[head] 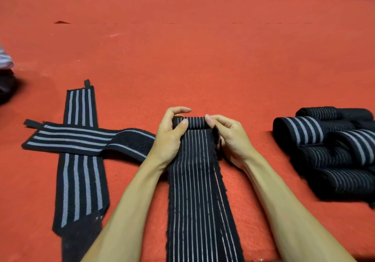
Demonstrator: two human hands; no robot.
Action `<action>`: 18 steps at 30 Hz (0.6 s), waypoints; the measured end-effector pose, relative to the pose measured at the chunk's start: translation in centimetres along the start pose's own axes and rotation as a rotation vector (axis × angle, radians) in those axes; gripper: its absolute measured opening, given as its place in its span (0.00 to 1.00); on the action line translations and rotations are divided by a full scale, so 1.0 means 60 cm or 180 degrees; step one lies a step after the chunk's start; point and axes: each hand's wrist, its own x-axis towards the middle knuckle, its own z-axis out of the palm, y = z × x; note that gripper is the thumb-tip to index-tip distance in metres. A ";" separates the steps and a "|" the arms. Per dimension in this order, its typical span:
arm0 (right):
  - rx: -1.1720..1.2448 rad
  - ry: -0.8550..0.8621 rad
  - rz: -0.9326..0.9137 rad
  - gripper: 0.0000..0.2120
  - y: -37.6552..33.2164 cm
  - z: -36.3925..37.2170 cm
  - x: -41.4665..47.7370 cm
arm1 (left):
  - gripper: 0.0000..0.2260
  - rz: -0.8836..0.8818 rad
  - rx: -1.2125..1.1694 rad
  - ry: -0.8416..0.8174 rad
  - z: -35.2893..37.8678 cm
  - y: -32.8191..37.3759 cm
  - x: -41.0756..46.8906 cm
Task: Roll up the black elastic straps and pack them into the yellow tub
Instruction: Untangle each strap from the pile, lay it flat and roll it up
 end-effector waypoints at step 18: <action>-0.0817 0.0193 -0.0921 0.12 0.003 -0.005 0.001 | 0.15 -0.0738 -0.0186 0.0004 0.007 0.002 -0.006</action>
